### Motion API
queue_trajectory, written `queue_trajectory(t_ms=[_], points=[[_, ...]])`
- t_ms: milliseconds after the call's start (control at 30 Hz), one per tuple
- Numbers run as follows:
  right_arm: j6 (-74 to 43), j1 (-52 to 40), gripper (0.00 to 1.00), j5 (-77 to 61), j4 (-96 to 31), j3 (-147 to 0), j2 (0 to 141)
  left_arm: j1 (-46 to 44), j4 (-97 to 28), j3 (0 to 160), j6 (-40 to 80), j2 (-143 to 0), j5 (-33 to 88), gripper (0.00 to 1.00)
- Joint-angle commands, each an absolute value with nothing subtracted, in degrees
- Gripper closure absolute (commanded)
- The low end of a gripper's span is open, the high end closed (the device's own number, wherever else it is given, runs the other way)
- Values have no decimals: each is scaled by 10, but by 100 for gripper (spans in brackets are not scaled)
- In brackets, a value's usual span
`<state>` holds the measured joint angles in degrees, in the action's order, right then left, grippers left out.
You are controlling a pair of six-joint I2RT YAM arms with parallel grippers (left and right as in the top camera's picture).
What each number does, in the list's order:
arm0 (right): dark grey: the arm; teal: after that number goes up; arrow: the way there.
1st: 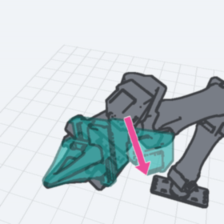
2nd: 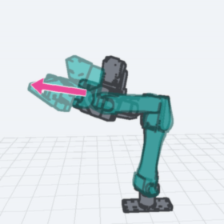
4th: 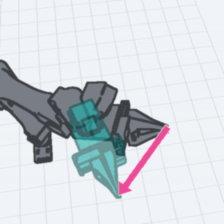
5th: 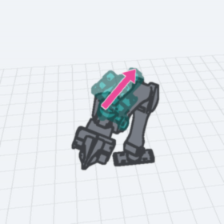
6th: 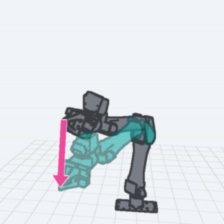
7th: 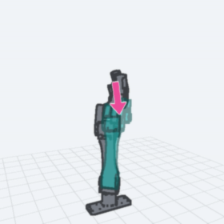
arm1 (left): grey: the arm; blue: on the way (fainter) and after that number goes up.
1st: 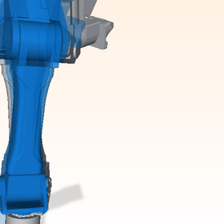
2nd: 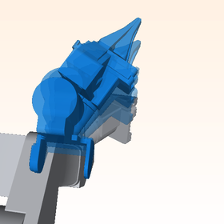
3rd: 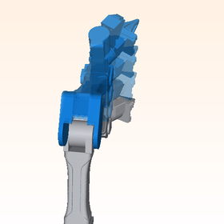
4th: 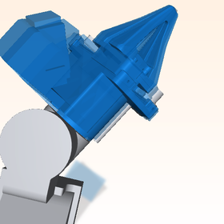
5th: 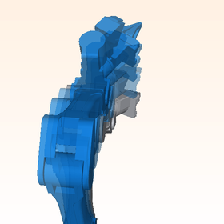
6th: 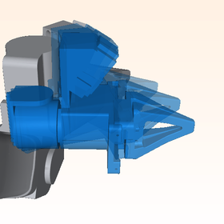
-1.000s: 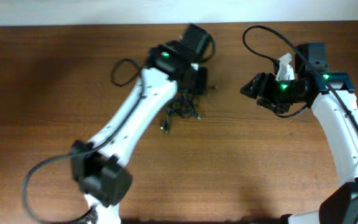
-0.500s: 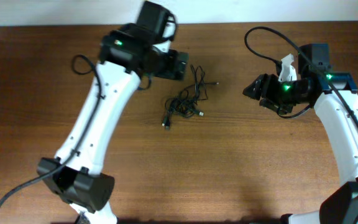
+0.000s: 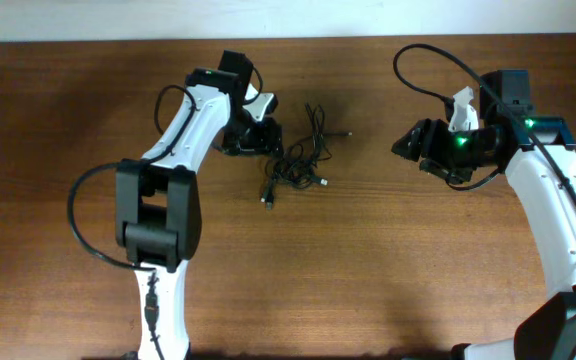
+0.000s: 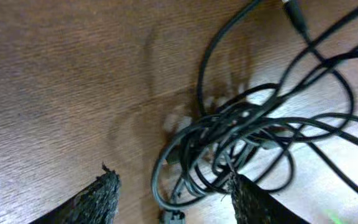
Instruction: Untangle cables
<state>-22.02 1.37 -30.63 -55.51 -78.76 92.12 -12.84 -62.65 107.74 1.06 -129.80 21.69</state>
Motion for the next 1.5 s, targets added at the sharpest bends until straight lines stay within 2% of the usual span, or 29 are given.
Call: queue_trajectory(t_ms=[0, 200, 333, 700, 800, 833, 967, 1033, 1067, 1200, 1467], points=[[-212, 16, 29, -297, -555, -794, 924, -128, -615, 1069, 12, -1309, 176, 44], [-212, 16, 29, -297, -555, -794, 924, -129, -601, 1064, 18, -1313, 198, 47], [-212, 16, 29, -297, -555, -794, 924, -130, -593, 1044, 18, -1316, 186, 59], [-212, 16, 29, -297, -555, -794, 924, -146, -540, 970, 24, -1316, 217, 63], [-212, 16, 29, -297, -554, -794, 924, -146, -536, 973, 23, -1316, 217, 73], [-212, 16, 28, -297, -554, -794, 924, -139, -555, 996, 23, -1315, 217, 74], [-212, 16, 28, -296, -553, -794, 924, -135, -628, 1076, 20, -1312, 217, 68], [-212, 16, 28, -293, -553, -794, 924, -141, -646, 1094, 16, -1312, 217, 55], [-212, 16, 28, -293, -553, -794, 924, -145, -648, 1093, 13, -1312, 216, 51], [-212, 16, 28, -293, -553, -794, 924, -149, -636, 1093, 4, -1313, 207, 47], [-212, 16, 28, -293, -553, -794, 924, -149, -628, 1073, 4, -1315, 192, 51]])
